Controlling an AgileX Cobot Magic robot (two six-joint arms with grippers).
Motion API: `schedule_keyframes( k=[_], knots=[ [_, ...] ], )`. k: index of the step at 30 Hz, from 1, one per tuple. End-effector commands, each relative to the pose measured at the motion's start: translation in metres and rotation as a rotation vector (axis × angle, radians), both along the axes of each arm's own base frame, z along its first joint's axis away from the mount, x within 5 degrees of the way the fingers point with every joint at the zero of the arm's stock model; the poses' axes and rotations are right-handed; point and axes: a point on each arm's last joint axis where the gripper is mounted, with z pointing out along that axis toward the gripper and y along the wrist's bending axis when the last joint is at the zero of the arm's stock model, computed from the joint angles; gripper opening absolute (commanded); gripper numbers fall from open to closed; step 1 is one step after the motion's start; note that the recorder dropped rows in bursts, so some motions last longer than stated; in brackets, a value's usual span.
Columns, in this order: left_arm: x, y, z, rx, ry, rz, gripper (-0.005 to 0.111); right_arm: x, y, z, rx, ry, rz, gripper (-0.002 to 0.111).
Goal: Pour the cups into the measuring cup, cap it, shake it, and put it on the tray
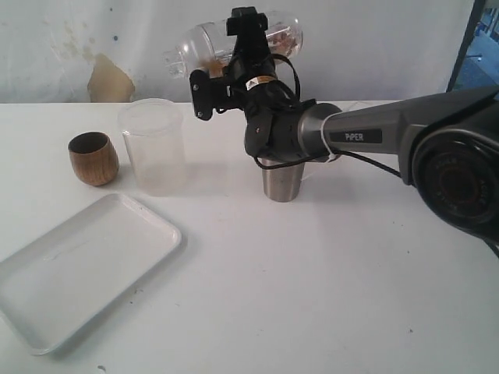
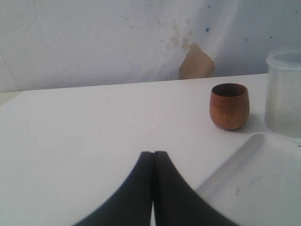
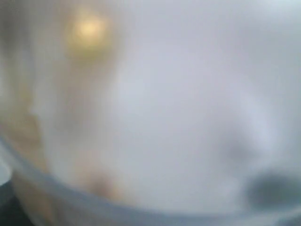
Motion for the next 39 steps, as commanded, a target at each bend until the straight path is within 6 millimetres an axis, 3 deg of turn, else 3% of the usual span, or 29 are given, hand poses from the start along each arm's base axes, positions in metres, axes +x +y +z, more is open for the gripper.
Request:
schedule_keyframes(
  k=[1, 13, 39],
  knots=[
    [0.000, 0.000, -0.001, 0.005, -0.006, -0.006, 0.000, -0.002, 0.002, 0.014, -0.017, -0.049, 0.009, 0.000],
    [0.000, 0.000, -0.001, 0.005, -0.006, -0.006, 0.000, -0.003, 0.008, 0.015, -0.105, -0.085, 0.076, 0.000],
    [0.000, 0.000, -0.001, 0.005, -0.006, -0.006, 0.000, 0.005, -0.004, 0.017, -0.126, -0.113, 0.058, 0.000]
  ],
)
